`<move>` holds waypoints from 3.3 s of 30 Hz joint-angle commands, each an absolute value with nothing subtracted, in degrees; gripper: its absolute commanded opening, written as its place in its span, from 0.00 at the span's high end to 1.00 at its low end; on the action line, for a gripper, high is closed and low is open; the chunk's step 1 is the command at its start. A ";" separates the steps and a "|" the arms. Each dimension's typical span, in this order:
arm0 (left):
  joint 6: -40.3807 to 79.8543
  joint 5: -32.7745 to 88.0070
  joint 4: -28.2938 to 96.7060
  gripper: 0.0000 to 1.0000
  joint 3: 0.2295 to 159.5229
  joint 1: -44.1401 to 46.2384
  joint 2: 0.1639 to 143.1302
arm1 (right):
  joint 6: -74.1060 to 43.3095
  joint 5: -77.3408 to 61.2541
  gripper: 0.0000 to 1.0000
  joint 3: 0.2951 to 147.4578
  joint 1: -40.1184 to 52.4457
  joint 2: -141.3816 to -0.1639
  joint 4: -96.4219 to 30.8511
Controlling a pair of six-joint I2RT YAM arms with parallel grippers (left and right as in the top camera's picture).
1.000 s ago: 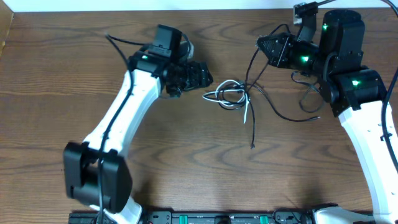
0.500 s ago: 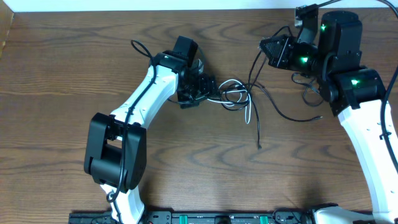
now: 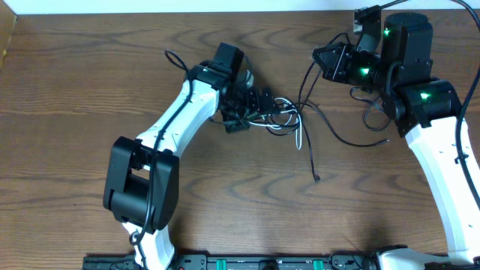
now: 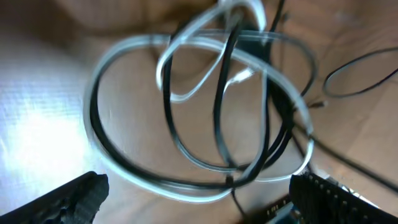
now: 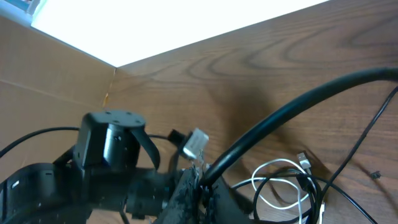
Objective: Untangle cables
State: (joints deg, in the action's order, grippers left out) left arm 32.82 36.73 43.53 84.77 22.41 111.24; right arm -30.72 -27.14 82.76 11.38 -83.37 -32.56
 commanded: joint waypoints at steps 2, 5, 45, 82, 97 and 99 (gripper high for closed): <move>34.44 31.14 45.82 0.03 84.58 24.69 111.59 | -29.23 -26.87 0.99 83.20 11.14 -83.26 -32.62; 38.54 27.00 44.80 0.02 84.53 26.09 111.74 | -29.04 -26.87 0.99 83.20 11.14 -83.26 -32.86; 28.60 0.10 38.76 0.92 84.53 15.38 115.11 | -33.71 -44.05 0.99 89.71 -9.74 -82.61 -24.29; 24.73 20.51 37.21 0.93 85.52 15.16 88.29 | -11.07 -39.40 0.51 95.79 18.41 -102.02 -34.59; 33.39 18.35 37.04 0.93 85.52 15.16 88.31 | -16.36 -38.63 0.37 95.79 24.03 -104.73 -33.21; 33.39 18.26 36.95 0.93 85.52 15.16 88.31 | -17.50 -37.15 0.37 95.79 24.84 -104.81 -33.36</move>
